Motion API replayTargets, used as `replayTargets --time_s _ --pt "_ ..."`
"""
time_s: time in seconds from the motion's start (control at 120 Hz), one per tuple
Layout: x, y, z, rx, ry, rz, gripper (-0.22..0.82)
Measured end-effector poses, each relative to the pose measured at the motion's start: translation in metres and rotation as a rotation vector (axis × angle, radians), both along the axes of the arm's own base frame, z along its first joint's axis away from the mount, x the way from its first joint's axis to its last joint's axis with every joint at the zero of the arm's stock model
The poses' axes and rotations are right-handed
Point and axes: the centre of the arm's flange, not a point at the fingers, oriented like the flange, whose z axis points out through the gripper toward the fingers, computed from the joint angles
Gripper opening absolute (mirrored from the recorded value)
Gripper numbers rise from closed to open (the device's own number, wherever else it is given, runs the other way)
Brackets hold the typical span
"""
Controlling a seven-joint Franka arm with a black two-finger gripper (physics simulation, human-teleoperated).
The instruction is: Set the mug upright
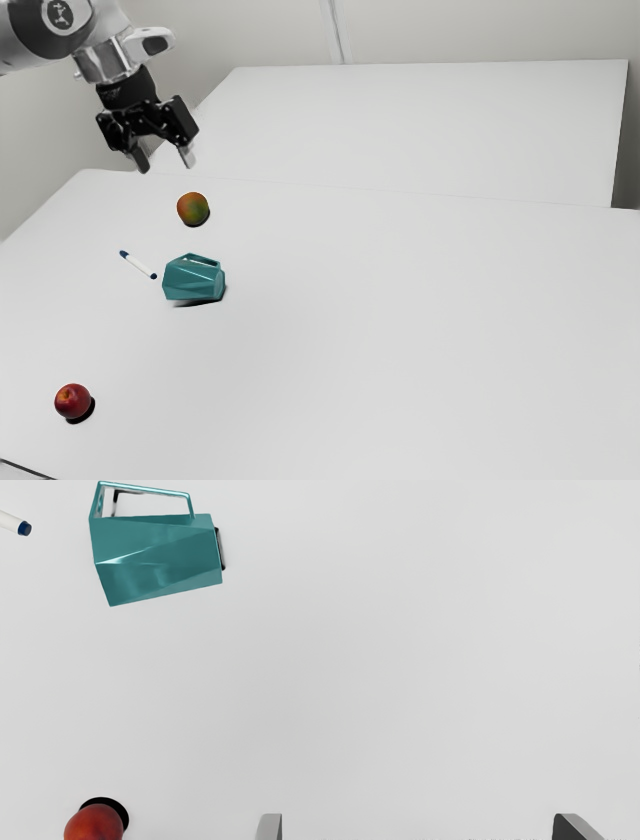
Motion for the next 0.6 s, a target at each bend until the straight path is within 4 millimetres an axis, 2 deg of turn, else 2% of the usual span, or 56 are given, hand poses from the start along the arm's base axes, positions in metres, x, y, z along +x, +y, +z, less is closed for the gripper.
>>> replayTargets --time_s 0.058,0.092,0.15,0.225,0.367,0.458,0.517,0.6 --pt "-0.014 0.066 -0.025 -0.069 0.016 0.127 0.59" --pt "-0.019 0.097 -0.037 -0.106 0.018 0.184 0.59" --pt "-0.021 0.136 -0.062 -0.168 0.024 0.247 0.59" --pt "-0.013 0.172 -0.094 -0.237 0.015 0.286 0.59" --pt "0.009 0.222 -0.166 -0.364 -0.017 0.317 0.59" --pt "0.022 0.226 -0.208 -0.443 -0.036 0.291 0.59" --pt "0.020 0.233 -0.232 -0.503 -0.057 0.287 0.59" --pt "0.017 0.242 -0.255 -0.570 -0.108 0.266 0.59"
